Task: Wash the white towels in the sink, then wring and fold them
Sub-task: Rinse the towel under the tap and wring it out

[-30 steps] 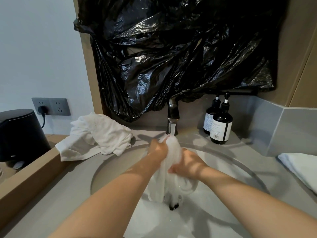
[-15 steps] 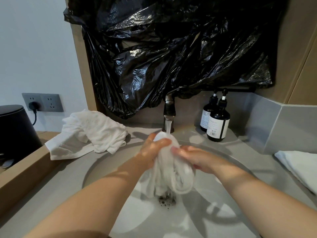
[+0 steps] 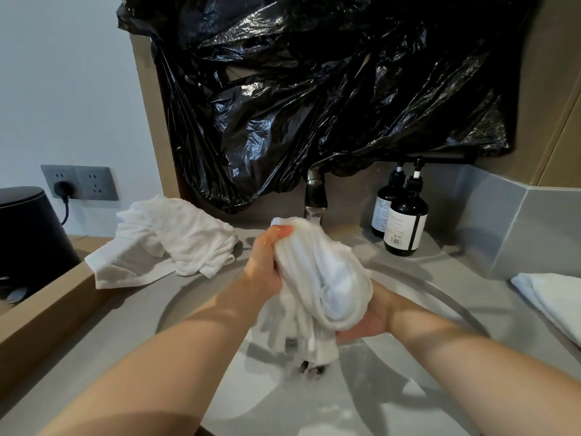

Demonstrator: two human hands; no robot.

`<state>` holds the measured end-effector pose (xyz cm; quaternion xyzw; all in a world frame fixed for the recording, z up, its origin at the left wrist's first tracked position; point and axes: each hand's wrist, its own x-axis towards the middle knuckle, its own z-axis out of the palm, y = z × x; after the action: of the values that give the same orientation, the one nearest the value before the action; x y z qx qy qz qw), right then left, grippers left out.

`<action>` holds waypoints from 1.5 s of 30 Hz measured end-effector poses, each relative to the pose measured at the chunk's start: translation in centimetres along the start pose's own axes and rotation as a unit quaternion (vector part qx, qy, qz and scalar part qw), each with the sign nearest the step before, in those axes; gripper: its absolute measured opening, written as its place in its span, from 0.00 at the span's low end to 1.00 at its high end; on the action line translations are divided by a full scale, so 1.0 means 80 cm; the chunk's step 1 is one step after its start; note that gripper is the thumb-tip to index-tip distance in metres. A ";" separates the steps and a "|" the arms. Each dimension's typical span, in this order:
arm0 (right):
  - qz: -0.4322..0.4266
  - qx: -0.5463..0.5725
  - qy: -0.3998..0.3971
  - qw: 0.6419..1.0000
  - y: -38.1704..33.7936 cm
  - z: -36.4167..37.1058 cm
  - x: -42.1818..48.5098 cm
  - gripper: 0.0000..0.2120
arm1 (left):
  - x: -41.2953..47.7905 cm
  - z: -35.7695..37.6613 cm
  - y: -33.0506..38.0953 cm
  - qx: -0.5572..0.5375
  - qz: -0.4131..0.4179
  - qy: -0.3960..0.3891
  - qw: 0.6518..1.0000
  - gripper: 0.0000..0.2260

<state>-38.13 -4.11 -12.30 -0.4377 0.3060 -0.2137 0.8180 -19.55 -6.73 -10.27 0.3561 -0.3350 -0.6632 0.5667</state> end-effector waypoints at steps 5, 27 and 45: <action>0.028 -0.041 0.061 0.997 -0.003 -0.016 0.007 0.46 | 0.002 -0.014 0.010 0.053 -0.008 0.020 0.998 0.13; -0.041 -0.351 0.361 0.863 0.014 0.036 0.042 0.20 | 0.017 0.009 -0.010 0.195 0.020 0.114 0.974 0.18; 0.004 -0.545 0.400 0.737 0.015 0.007 0.051 0.25 | 0.017 0.047 -0.022 0.477 0.065 0.168 0.861 0.20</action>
<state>-34.68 -5.66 -14.37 -0.6818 0.6706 -0.1625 0.2428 -23.76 -7.73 -9.91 0.6660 -0.5324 -0.3147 0.4171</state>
